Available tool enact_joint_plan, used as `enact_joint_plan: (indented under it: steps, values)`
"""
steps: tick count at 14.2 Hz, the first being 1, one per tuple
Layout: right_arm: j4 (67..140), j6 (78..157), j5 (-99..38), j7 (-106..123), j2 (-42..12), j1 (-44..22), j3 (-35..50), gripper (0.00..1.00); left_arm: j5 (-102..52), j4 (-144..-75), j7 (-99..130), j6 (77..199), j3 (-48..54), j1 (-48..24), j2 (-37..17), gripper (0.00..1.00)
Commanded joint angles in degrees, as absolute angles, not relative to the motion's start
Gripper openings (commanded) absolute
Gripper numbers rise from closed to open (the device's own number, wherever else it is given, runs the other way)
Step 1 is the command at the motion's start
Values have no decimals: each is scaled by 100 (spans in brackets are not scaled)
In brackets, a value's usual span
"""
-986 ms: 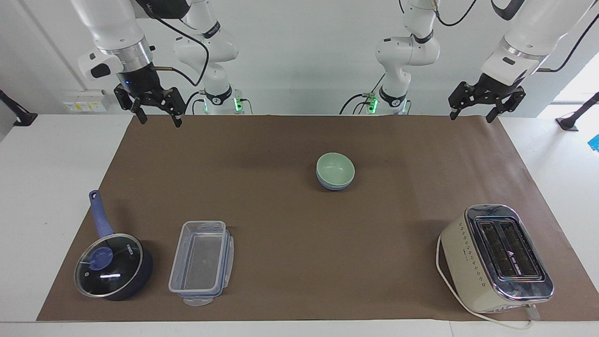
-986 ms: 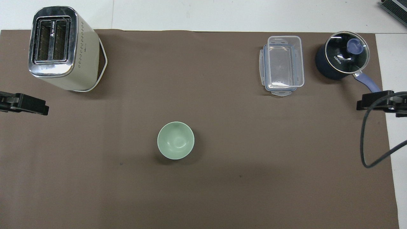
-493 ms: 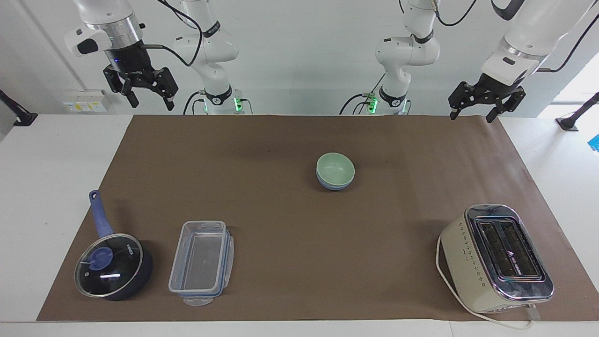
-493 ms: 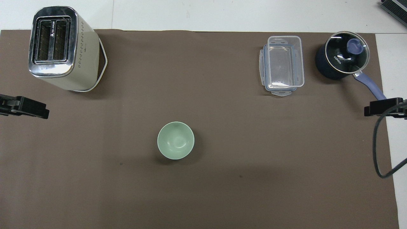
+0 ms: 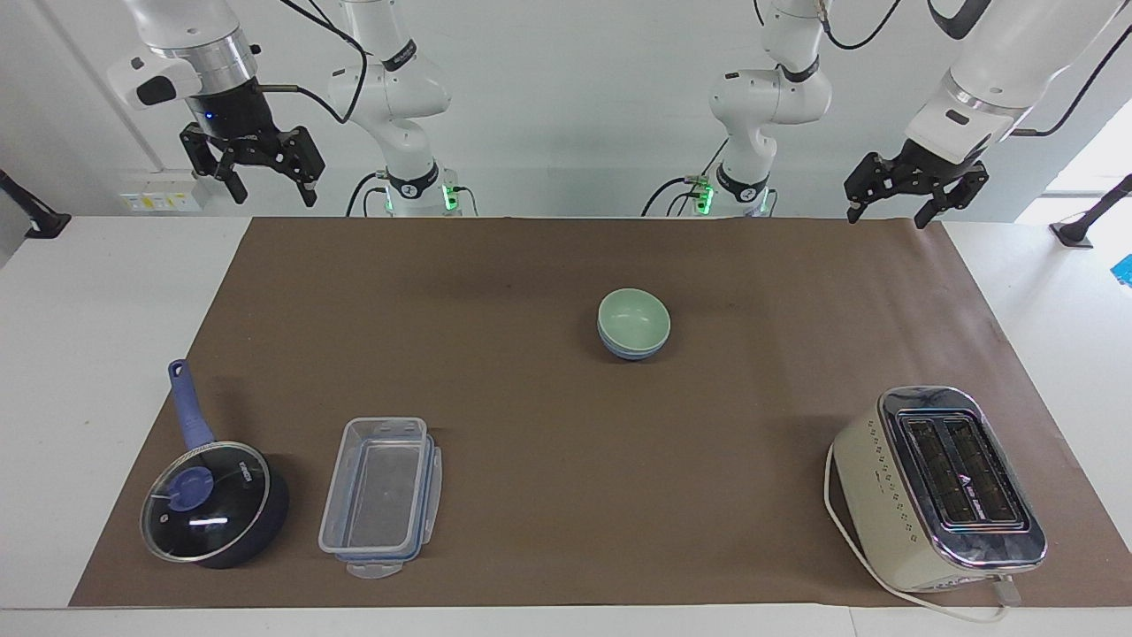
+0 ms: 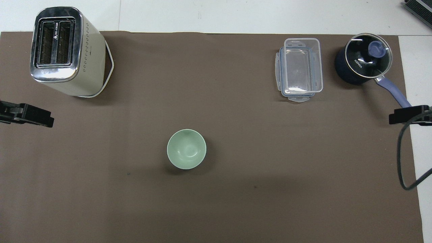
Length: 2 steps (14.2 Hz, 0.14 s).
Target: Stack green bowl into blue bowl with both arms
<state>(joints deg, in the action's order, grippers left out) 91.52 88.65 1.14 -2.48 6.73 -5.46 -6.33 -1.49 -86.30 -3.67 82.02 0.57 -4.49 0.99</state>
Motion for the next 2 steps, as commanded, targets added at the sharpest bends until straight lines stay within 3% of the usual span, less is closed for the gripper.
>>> enact_joint_plan:
  steps: [1, 2]
  values:
    - [9202, 8771, 211, 9, 756, -492, -580, 100, -114, -8763, -395, 8165, 79, -439, 237, 100]
    - [9211, 8763, 211, 9, 756, -492, -589, 100, -114, -8763, -396, 8165, 79, -439, 237, 100]
